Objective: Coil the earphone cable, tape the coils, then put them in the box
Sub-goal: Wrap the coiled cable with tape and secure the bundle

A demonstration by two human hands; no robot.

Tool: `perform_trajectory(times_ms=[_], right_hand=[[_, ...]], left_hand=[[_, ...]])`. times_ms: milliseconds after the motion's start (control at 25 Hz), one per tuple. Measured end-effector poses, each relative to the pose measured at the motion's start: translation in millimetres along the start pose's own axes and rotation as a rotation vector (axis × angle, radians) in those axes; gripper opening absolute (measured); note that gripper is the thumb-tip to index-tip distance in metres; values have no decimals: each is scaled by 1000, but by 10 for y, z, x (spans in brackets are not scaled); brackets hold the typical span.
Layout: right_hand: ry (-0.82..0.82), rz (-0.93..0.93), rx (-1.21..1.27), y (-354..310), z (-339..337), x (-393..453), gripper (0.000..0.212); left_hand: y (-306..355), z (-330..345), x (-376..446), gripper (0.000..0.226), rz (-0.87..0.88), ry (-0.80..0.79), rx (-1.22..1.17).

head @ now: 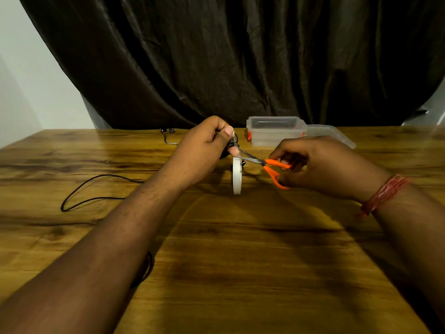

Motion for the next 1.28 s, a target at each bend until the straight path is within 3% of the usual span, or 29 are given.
perform_trajectory(times_ms=[880, 1280], right_hand=[[88, -81, -167, -89, -118, -20, 33], [-185, 239, 34, 422, -165, -128, 16]], left_hand=[[41, 16, -8, 15, 45, 24, 114], [7, 29, -16, 17, 3, -1, -20]])
Point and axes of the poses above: each hand's wrist, its own x-axis towards the middle knuckle, its own z-axis out of the palm, y = z × x, the point moved 7 cm from there along x, towards the middle knuckle, and after that the axes turned 9 degrees about -y, right-handed, at the moved point
